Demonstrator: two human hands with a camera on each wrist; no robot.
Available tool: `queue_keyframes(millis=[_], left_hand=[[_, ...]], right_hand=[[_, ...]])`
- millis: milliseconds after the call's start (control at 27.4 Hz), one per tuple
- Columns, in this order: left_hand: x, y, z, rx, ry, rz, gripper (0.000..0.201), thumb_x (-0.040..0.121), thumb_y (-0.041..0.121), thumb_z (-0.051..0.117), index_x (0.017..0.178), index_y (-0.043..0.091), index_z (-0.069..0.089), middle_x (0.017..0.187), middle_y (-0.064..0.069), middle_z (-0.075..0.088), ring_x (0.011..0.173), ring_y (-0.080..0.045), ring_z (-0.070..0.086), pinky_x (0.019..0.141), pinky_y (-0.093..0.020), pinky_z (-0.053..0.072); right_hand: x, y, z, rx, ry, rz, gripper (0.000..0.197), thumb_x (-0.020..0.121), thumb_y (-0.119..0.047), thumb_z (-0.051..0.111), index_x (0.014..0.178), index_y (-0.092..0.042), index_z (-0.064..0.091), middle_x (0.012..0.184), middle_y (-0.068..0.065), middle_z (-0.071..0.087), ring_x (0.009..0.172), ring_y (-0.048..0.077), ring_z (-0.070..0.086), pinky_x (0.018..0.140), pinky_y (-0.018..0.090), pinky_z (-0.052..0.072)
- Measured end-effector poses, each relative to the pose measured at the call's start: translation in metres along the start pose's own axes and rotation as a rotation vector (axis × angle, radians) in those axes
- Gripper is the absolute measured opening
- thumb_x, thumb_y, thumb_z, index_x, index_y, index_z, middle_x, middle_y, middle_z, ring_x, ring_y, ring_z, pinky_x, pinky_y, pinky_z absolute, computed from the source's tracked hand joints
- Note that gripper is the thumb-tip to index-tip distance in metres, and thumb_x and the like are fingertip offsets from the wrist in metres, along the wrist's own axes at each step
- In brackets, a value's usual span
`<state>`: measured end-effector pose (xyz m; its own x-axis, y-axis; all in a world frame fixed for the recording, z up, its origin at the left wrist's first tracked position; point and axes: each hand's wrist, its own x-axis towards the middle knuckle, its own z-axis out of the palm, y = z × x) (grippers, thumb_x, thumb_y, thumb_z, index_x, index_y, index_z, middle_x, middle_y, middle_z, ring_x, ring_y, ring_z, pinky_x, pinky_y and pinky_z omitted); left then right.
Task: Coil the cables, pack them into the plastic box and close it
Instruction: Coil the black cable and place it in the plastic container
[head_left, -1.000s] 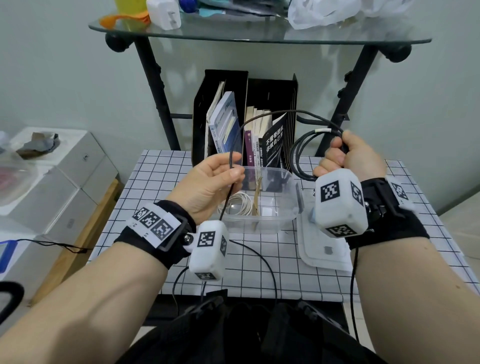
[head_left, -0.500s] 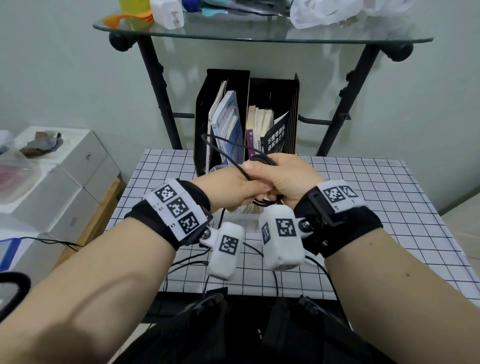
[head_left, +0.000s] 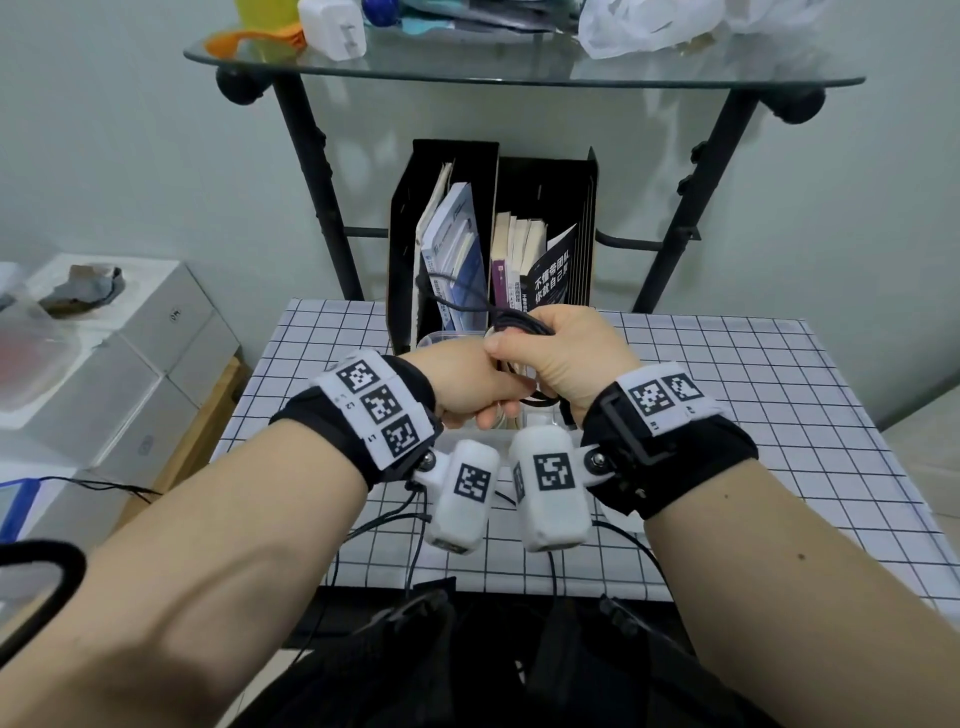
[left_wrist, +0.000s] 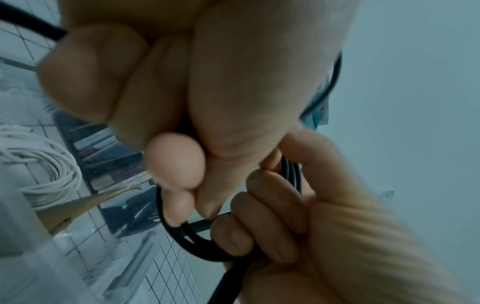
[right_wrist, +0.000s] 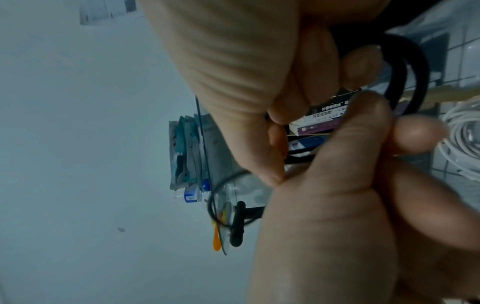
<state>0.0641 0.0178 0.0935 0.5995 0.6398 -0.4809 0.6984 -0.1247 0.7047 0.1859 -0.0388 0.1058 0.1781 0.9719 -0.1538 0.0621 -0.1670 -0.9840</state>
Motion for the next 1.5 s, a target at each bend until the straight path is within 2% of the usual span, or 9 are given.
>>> queue_keyframes(millis=[219,328,438,620,803,1131,1314,1387,1496], left_hand=[[-0.004,-0.013,-0.004,-0.742,-0.081,0.067,0.018,0.096,0.008,0.045,0.087,0.000,0.059,0.047,0.001,0.052,0.034,-0.005,0.030,0.038,-0.019,0.019],[-0.009,-0.016,-0.004,-0.869,-0.051,0.125,0.027,0.100,0.008,0.038,0.082,-0.002,0.055,0.042,-0.001,0.052,0.031,-0.003,0.031,0.036,-0.015,0.021],[-0.008,-0.019,-0.005,-0.950,0.061,0.140,0.025,0.100,0.012,0.041,0.101,-0.005,0.059,0.056,-0.003,0.065,0.033,-0.004,0.038,0.036,-0.015,0.031],[-0.004,-0.018,-0.002,-0.584,0.440,0.194,0.010,0.097,0.012,0.049,0.093,0.012,0.057,0.067,-0.006,0.067,0.040,-0.007,0.052,0.039,-0.017,0.041],[-0.003,-0.026,-0.008,-0.486,0.559,0.182,0.018,0.095,0.013,0.052,0.079,0.014,0.060,0.072,-0.003,0.062,0.055,-0.011,0.054,0.046,-0.018,0.043],[-0.012,-0.036,-0.011,-0.545,0.202,0.116,0.033,0.100,0.023,0.044,0.073,0.015,0.060,0.058,0.003,0.061,0.055,-0.010,0.050,0.046,-0.014,0.040],[-0.015,-0.030,-0.007,-0.331,0.268,0.219,0.010,0.092,0.016,0.058,0.093,0.020,0.067,0.088,0.006,0.070,0.079,-0.002,0.063,0.072,-0.007,0.046],[-0.013,-0.026,-0.006,-0.371,0.261,0.305,0.014,0.083,0.011,0.069,0.093,0.020,0.068,0.091,0.001,0.070,0.085,-0.009,0.064,0.086,-0.022,0.052],[-0.011,-0.022,-0.005,-0.291,0.340,0.333,0.016,0.076,0.008,0.077,0.083,0.020,0.068,0.078,0.001,0.067,0.074,-0.010,0.061,0.084,-0.033,0.055]], right_hand=[[0.010,0.007,-0.012,-0.031,0.168,-0.003,0.015,0.079,-0.016,0.073,0.071,-0.008,0.062,0.044,-0.005,0.049,0.033,0.005,0.039,0.037,0.019,0.029],[0.012,0.007,-0.014,-0.050,0.201,-0.014,0.016,0.073,-0.021,0.075,0.067,-0.011,0.064,0.049,-0.002,0.053,0.043,0.012,0.045,0.045,0.024,0.034],[0.014,0.008,-0.013,-0.045,0.224,0.001,0.023,0.058,-0.028,0.074,0.066,-0.008,0.067,0.064,0.011,0.058,0.056,0.022,0.050,0.052,0.035,0.040],[0.009,0.010,-0.009,-0.060,0.184,0.014,0.008,0.069,-0.015,0.072,0.066,-0.011,0.066,0.057,0.003,0.057,0.045,0.014,0.046,0.043,0.021,0.031],[0.007,0.009,-0.012,-0.091,0.205,0.005,0.010,0.070,-0.012,0.070,0.070,-0.005,0.063,0.062,0.009,0.050,0.046,0.017,0.037,0.045,0.025,0.027],[0.009,0.004,-0.021,0.023,0.356,-0.013,0.034,0.061,-0.022,0.068,0.084,0.003,0.065,0.063,0.010,0.046,0.046,0.017,0.033,0.050,0.032,0.028],[0.010,0.007,-0.015,-0.016,0.338,-0.006,0.015,0.063,-0.022,0.069,0.070,-0.009,0.067,0.049,0.000,0.044,0.044,0.017,0.034,0.050,0.031,0.031],[0.010,0.009,-0.012,-0.030,0.328,-0.006,0.012,0.062,-0.022,0.070,0.065,-0.012,0.065,0.053,0.002,0.049,0.047,0.017,0.038,0.050,0.031,0.032],[0.011,0.008,-0.010,-0.031,0.324,-0.002,0.012,0.060,-0.024,0.070,0.064,-0.013,0.065,0.056,0.004,0.053,0.051,0.019,0.042,0.052,0.032,0.034]])
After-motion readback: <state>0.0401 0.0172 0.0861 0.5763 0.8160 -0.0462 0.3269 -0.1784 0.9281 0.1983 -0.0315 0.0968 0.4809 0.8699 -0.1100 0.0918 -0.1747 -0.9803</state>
